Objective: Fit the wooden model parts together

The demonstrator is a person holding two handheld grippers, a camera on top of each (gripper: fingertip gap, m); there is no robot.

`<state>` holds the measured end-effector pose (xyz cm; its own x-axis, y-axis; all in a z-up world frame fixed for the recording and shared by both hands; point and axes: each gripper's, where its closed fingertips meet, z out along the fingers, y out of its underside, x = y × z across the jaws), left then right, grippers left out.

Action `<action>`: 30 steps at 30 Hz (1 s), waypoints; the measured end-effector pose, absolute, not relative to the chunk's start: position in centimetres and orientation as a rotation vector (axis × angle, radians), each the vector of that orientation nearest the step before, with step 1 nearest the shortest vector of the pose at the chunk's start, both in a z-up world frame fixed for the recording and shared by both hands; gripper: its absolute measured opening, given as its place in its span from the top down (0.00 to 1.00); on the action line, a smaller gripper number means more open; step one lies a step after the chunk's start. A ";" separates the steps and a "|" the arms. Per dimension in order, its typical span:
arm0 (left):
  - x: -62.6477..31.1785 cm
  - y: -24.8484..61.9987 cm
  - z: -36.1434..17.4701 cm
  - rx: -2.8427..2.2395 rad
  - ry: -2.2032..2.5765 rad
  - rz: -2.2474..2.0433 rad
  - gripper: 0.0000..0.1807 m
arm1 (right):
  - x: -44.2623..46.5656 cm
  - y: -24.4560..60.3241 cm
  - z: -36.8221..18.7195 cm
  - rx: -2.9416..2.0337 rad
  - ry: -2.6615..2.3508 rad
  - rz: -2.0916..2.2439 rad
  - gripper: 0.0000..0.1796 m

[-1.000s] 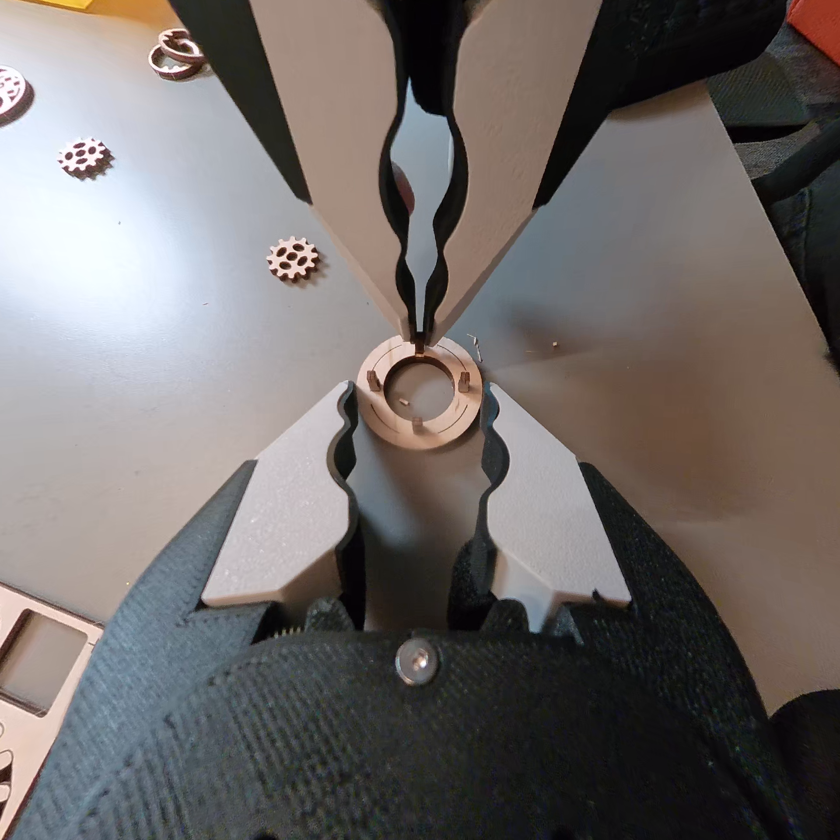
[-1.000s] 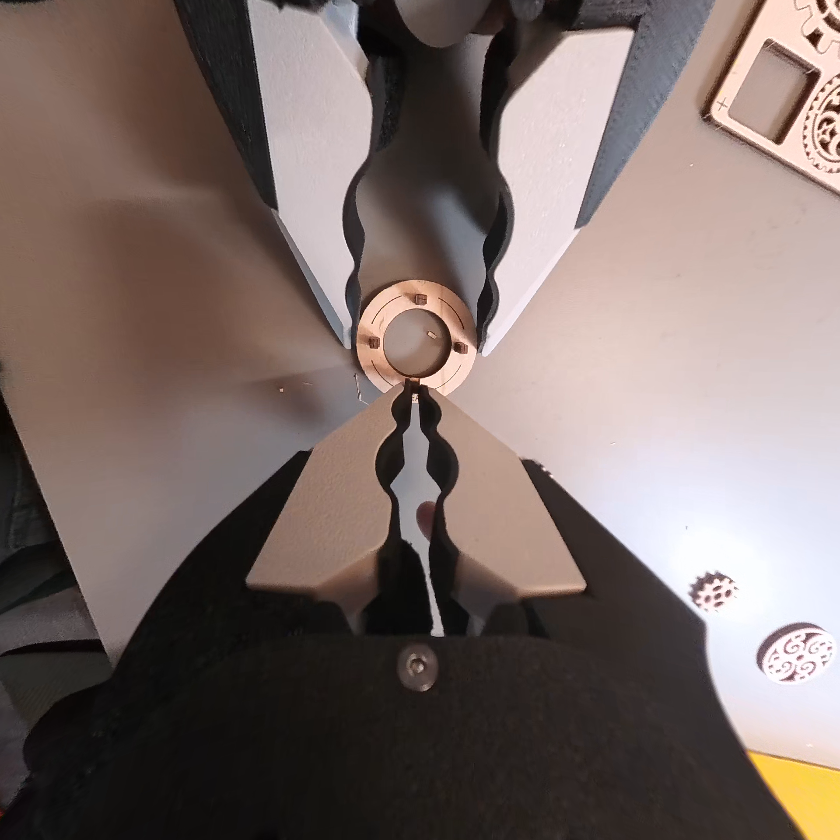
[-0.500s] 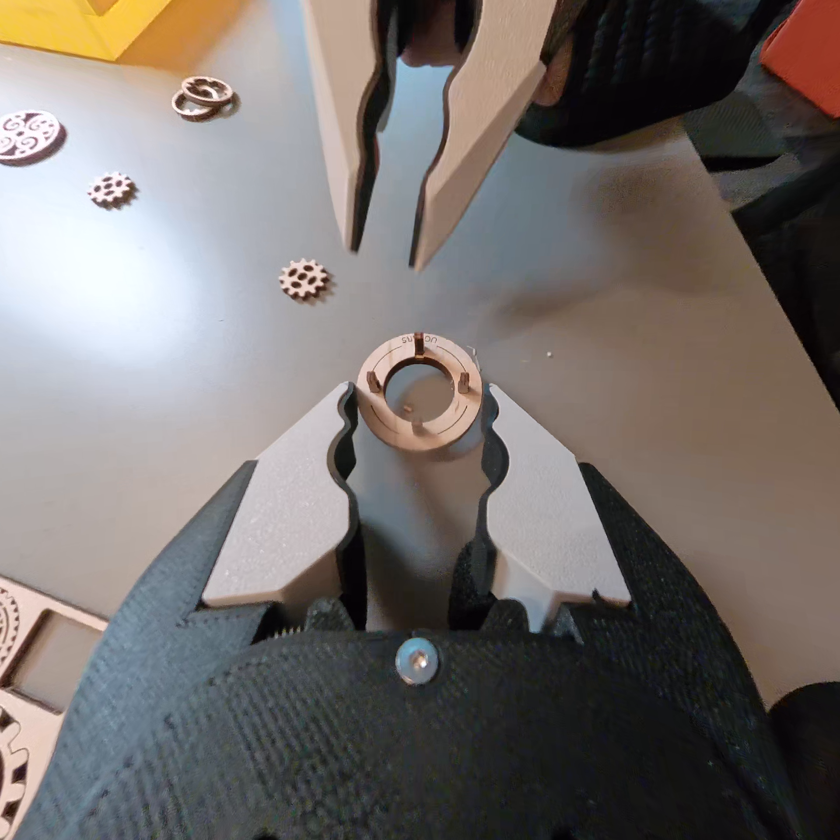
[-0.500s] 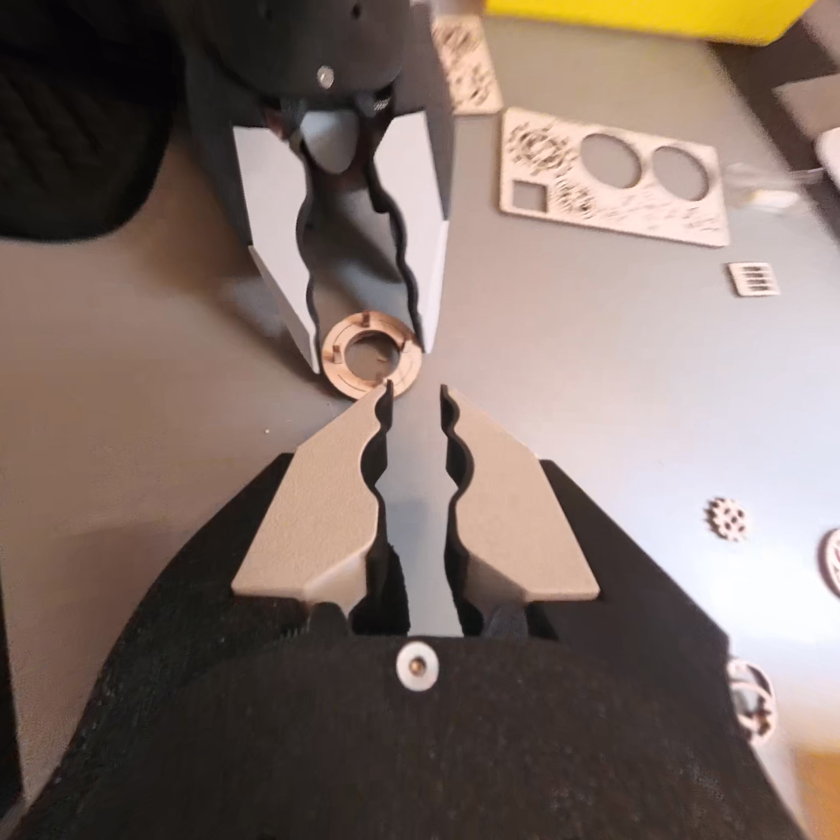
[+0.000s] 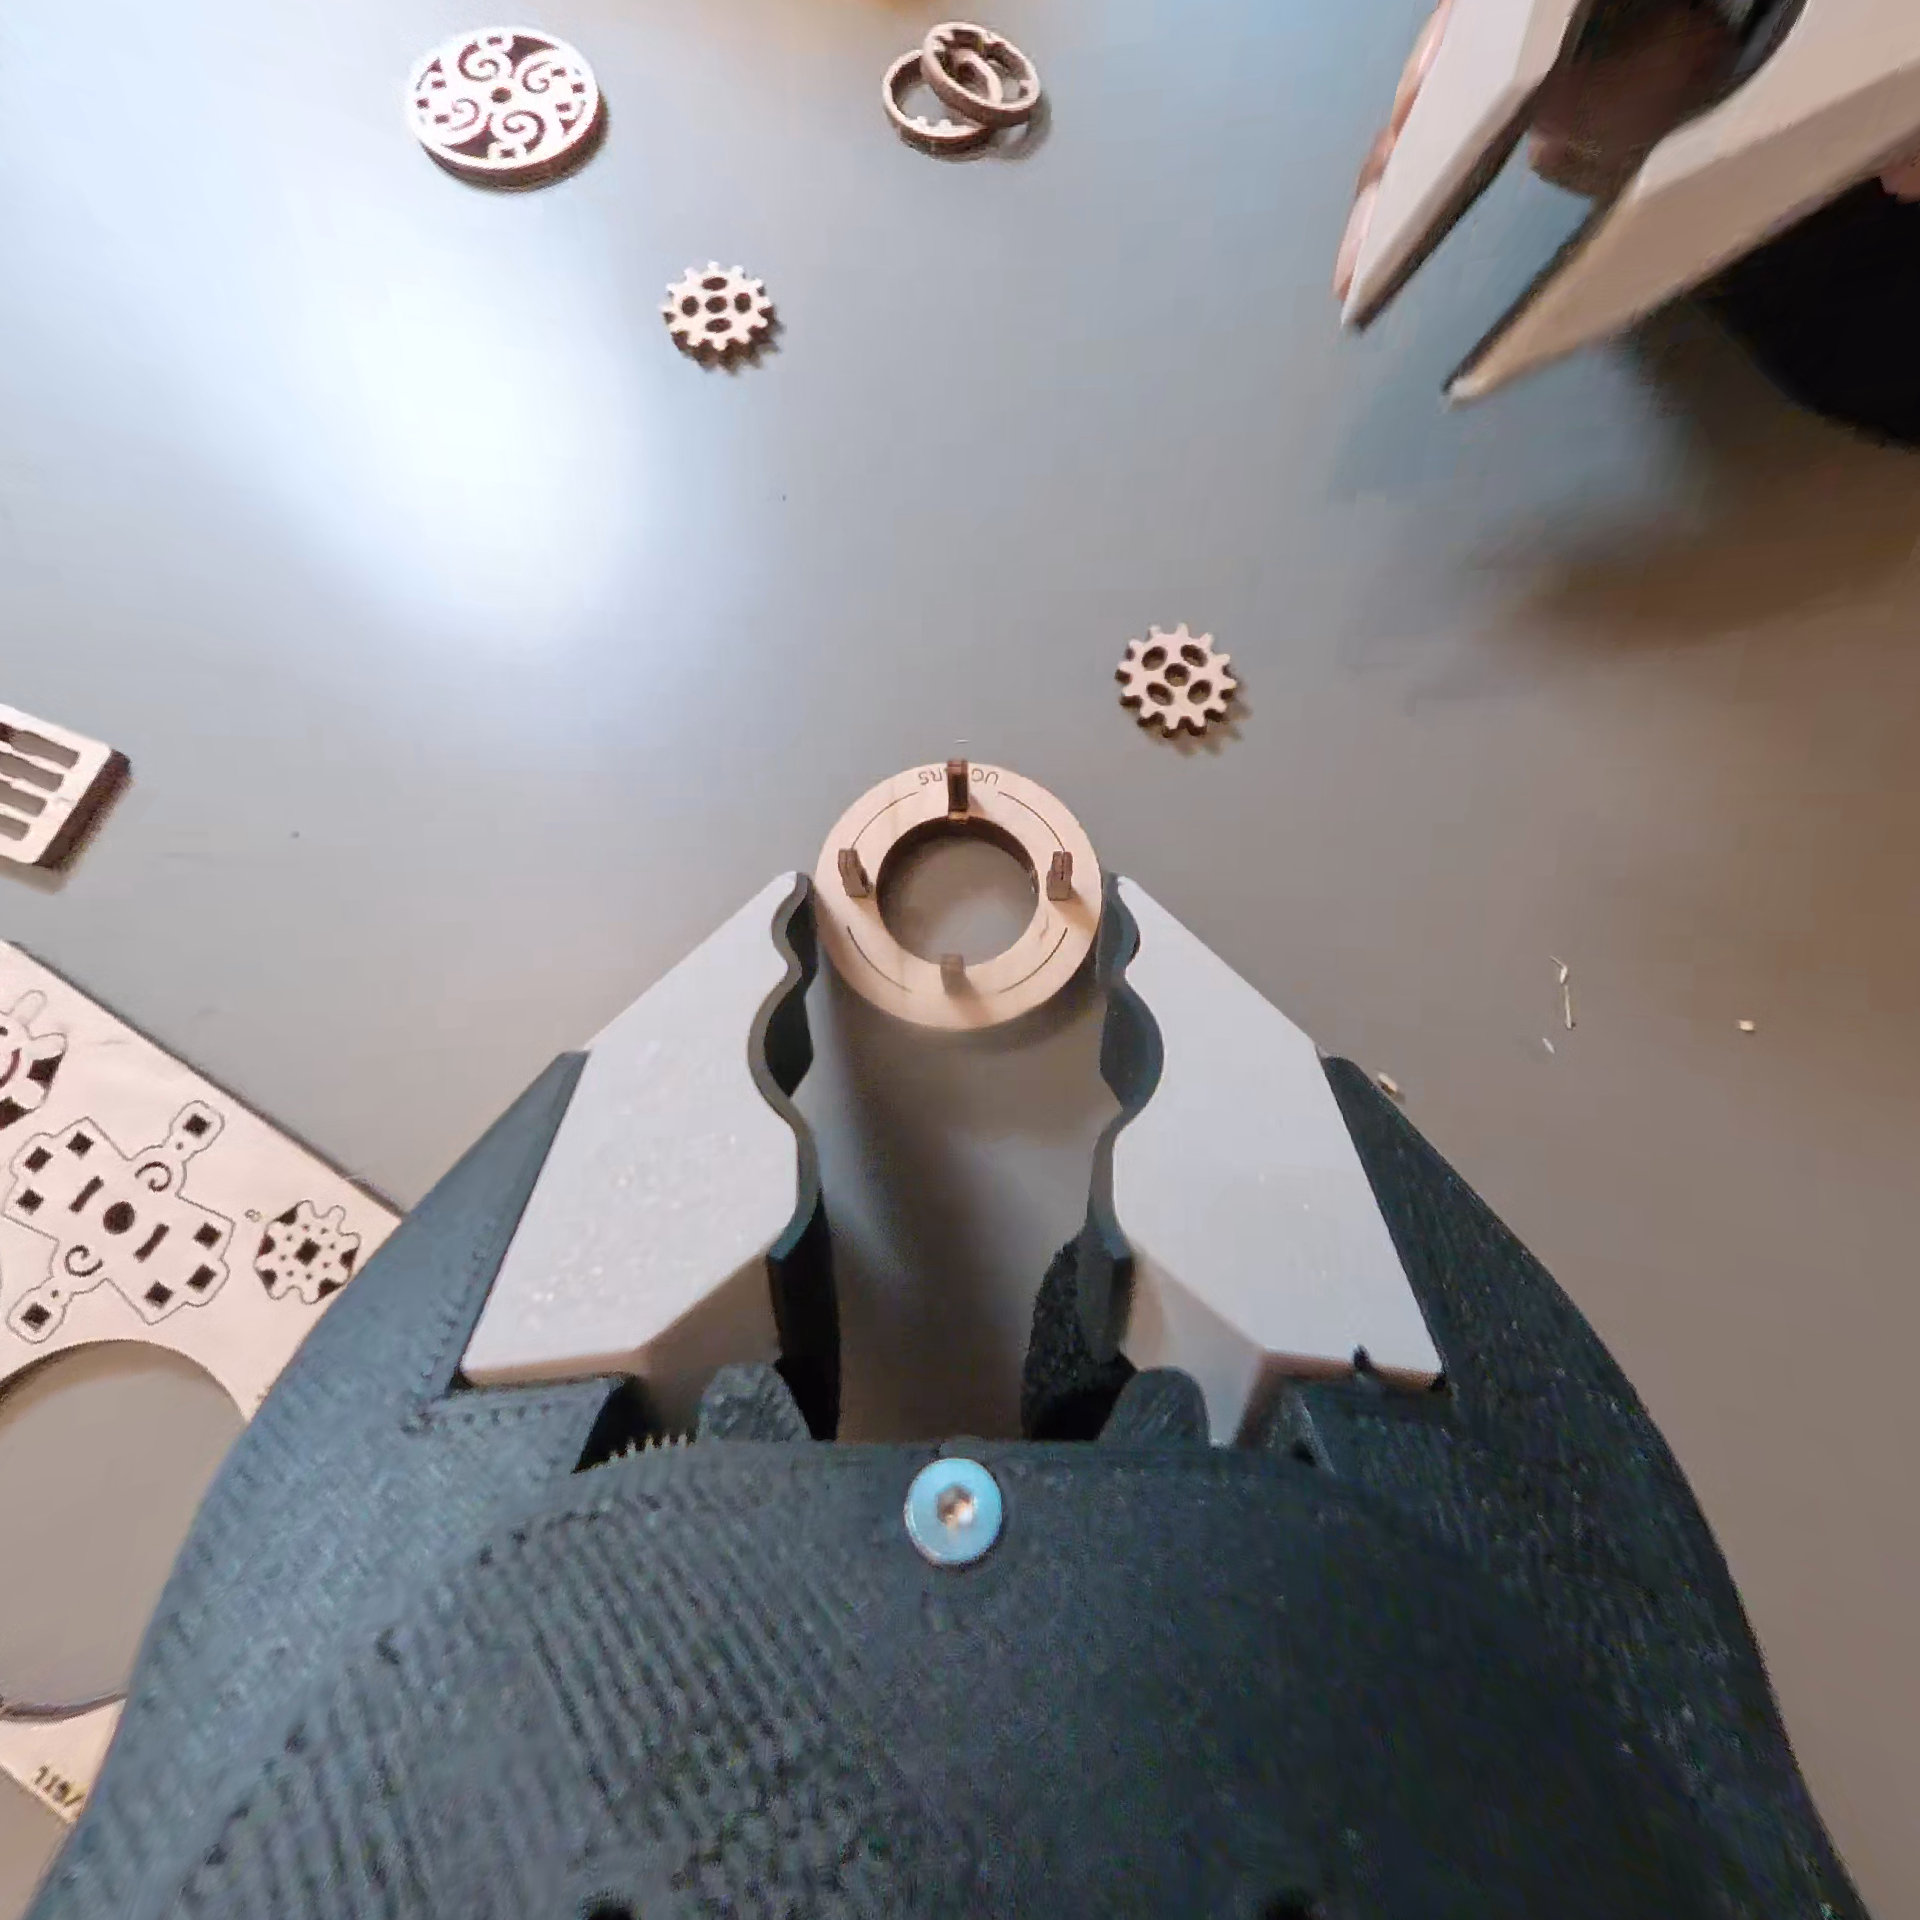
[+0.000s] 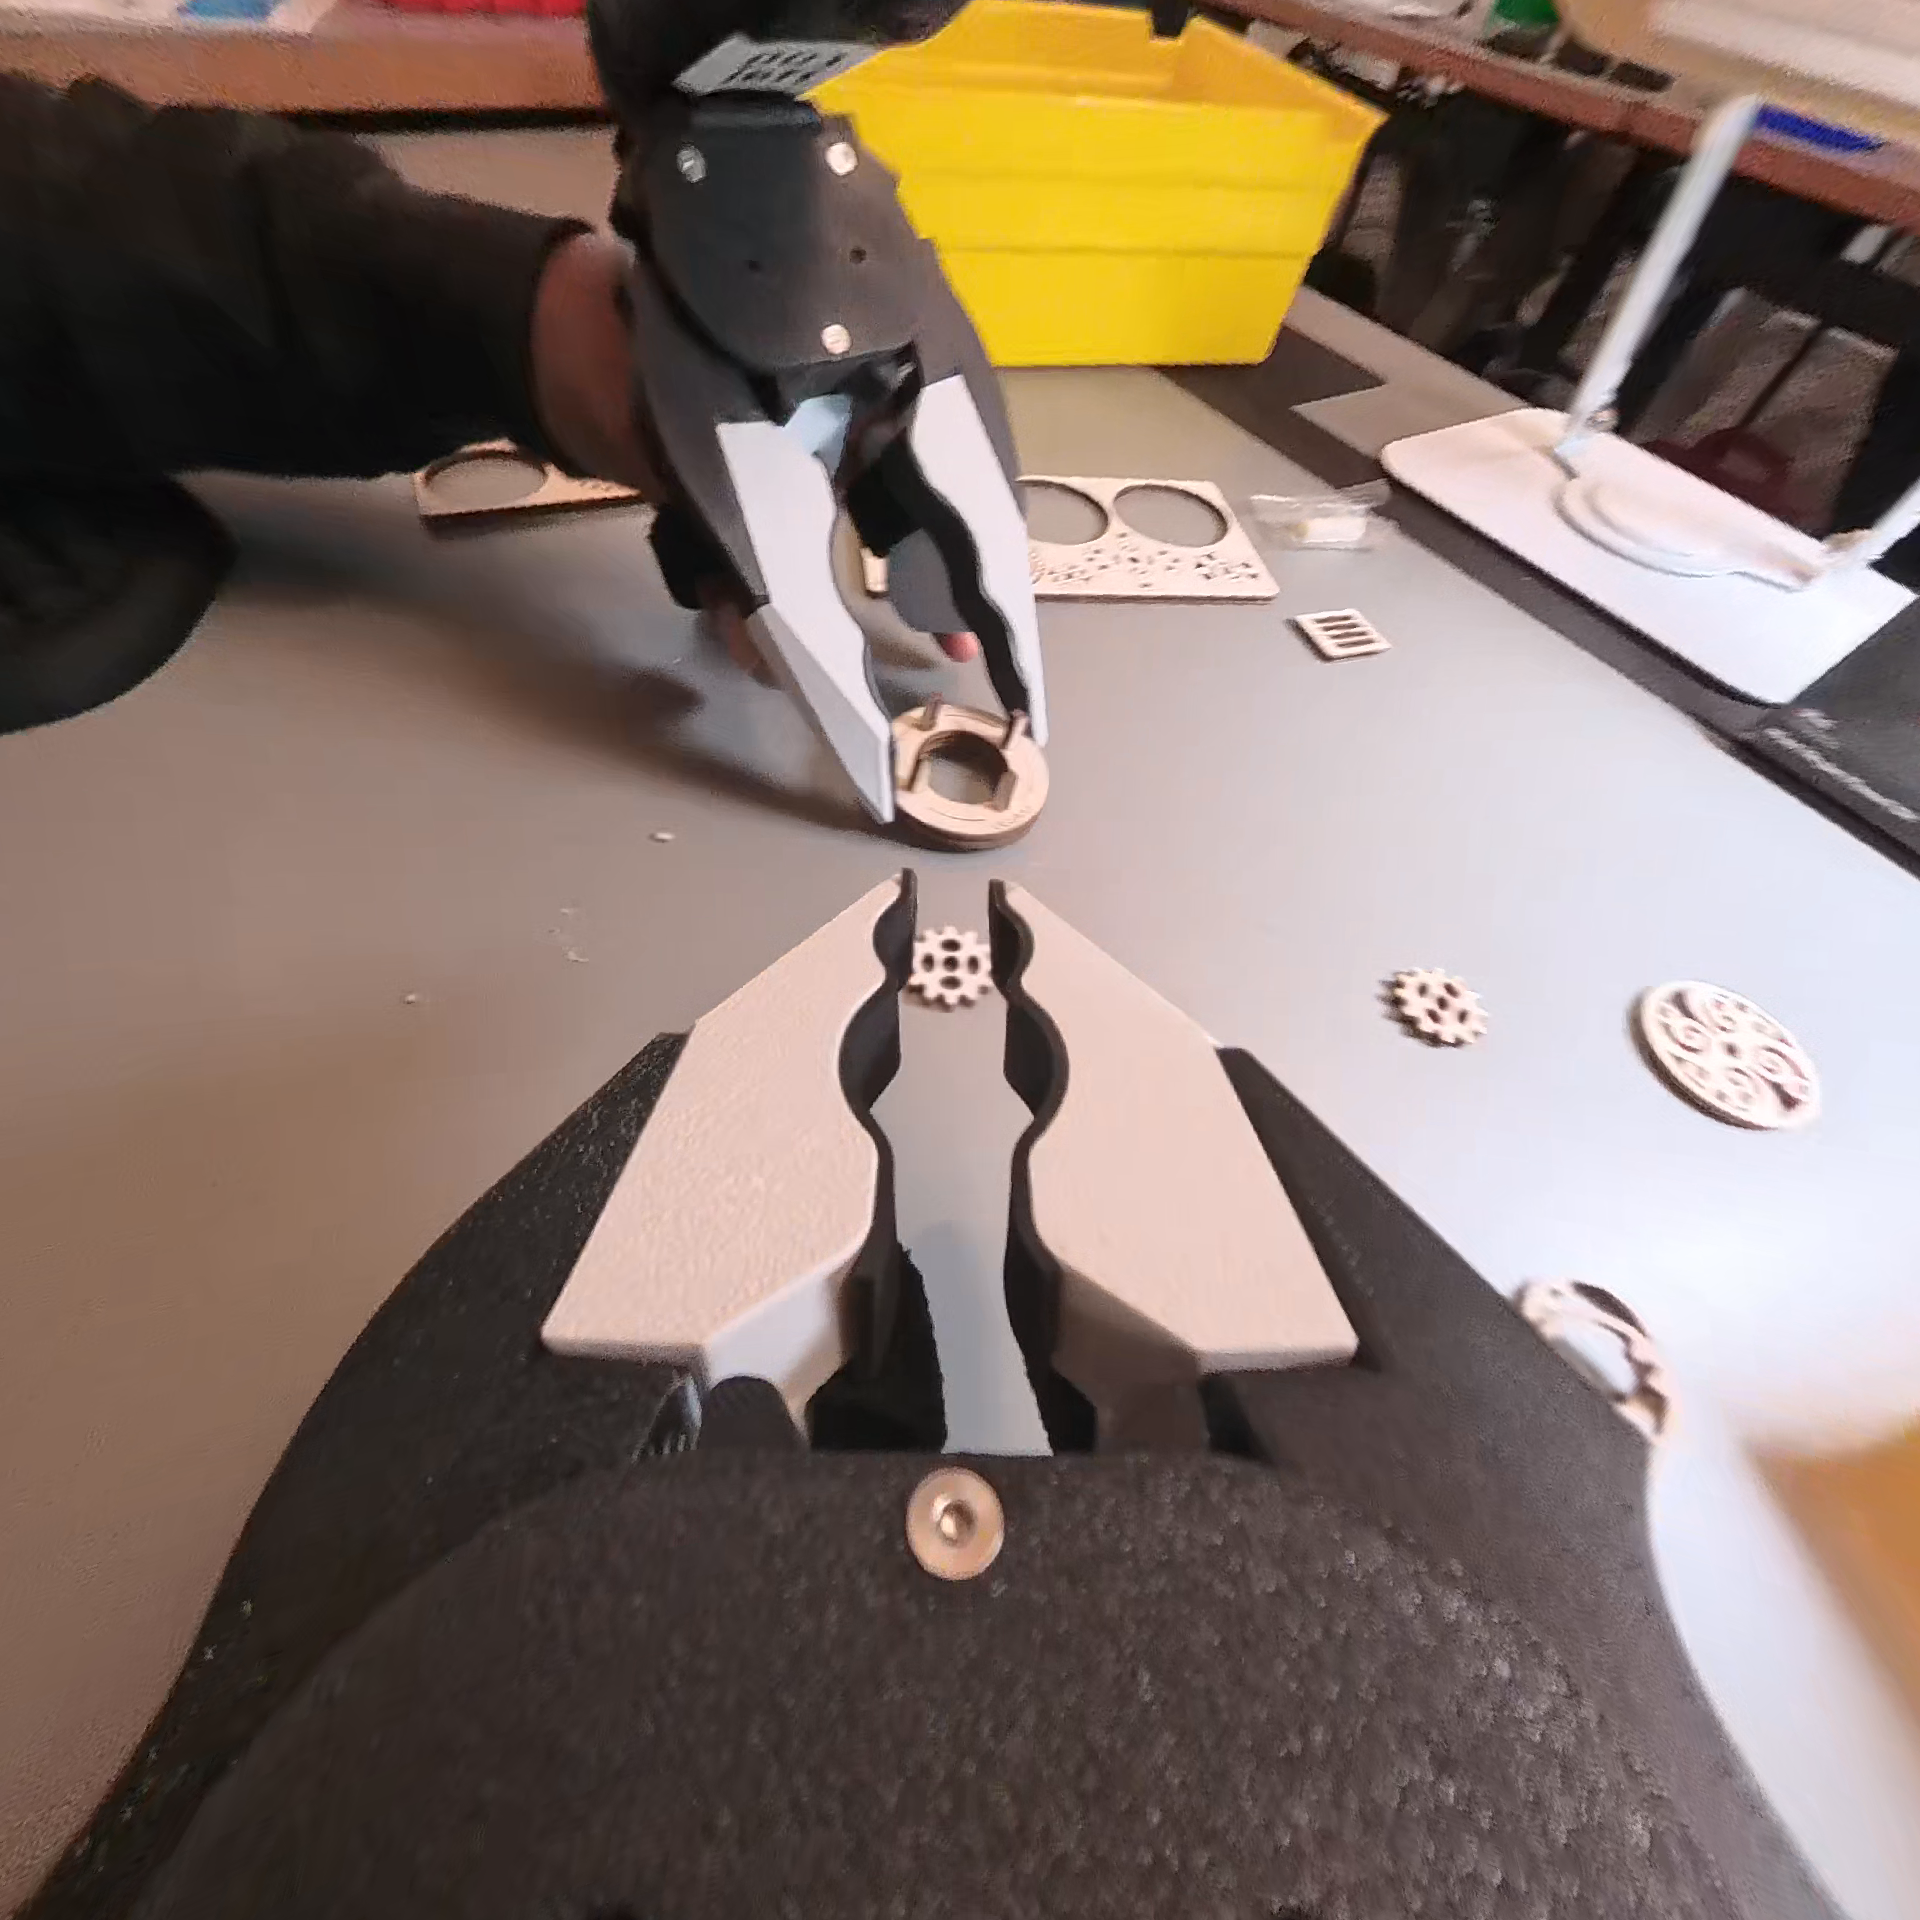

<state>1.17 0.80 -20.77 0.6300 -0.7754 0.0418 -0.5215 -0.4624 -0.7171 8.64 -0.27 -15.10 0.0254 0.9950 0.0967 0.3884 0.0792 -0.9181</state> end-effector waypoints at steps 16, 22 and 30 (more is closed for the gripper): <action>-1.1 2.9 -15.2 -2.037 0.822 -0.381 0.71 | 11.4 5.2 -13.1 -1.500 -1.192 0.894 0.92; -1.0 2.5 -16.3 -2.036 0.853 -0.408 0.71 | 11.5 5.8 -13.3 -1.486 -1.164 0.871 0.92; 0.7 0.3 -19.8 -2.091 1.032 -0.510 0.71 | 10.9 5.8 -13.7 -1.425 -1.205 0.804 0.93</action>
